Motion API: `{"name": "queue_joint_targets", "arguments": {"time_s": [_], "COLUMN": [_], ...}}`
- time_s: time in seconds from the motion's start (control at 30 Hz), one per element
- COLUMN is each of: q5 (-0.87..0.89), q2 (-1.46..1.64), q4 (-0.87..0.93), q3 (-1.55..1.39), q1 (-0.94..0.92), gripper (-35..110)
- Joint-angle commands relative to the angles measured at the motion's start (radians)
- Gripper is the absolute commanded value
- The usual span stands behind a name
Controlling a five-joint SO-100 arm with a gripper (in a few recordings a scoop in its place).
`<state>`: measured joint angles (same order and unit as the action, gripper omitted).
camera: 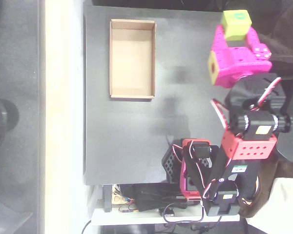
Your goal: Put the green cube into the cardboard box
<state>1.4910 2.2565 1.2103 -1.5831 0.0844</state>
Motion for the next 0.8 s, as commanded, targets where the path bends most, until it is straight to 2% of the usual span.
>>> {"name": "queue_joint_targets", "arguments": {"time_s": [0.0, 0.53, 0.77], "q5": [0.002, 0.002, 0.002], "q2": [0.044, -0.015, -0.135], "q4": [0.002, 0.002, 0.002], "q3": [0.008, 0.005, 0.005], "q1": [0.080, 0.383, 0.431], "gripper": [18, 18, 18]}}
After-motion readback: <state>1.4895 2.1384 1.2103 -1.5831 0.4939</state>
